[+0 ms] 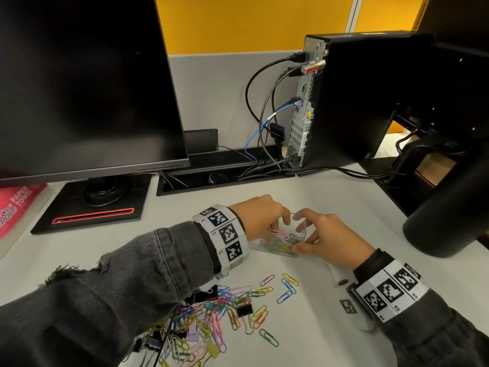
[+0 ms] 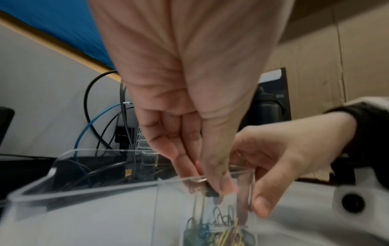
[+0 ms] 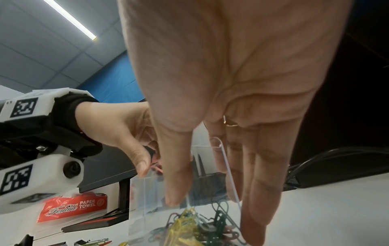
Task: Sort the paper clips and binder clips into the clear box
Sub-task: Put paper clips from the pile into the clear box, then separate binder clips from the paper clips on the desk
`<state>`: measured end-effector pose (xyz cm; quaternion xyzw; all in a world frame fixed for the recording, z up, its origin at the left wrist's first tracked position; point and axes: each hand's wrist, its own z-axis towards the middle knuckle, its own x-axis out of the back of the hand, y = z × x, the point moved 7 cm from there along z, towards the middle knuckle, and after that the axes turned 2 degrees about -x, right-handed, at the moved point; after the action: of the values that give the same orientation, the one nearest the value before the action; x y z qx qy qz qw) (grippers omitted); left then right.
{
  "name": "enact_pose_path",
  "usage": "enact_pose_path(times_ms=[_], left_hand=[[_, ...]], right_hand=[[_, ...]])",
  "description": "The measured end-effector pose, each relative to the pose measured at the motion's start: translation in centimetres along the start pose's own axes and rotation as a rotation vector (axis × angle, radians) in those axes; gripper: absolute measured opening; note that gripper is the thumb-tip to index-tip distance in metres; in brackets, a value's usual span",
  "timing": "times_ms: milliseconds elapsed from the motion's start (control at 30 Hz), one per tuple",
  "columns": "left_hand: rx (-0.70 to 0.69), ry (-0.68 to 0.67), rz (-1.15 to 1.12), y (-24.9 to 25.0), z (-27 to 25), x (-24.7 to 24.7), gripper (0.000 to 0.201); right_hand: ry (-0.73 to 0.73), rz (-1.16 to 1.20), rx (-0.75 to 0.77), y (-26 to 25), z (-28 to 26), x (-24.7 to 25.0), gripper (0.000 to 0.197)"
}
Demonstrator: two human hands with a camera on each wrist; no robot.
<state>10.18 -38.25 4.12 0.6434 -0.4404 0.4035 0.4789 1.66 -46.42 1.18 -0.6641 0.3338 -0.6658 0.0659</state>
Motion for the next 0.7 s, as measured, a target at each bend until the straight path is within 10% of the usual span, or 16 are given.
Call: enact_pose_path(times_ms=[400,700], left_hand=[[0.008,0.275,-0.327,-1.3,-1.0,1.7,0.017],[0.035,0.379,-0.125,-2.6,-8.0,0.4,0.009]], right_hand=[[-0.001,-0.016,-0.019,0.0,-0.1,0.0,0.056],[0.15,-0.372,-0.027,-1.9,-1.4,2.4,0.081]])
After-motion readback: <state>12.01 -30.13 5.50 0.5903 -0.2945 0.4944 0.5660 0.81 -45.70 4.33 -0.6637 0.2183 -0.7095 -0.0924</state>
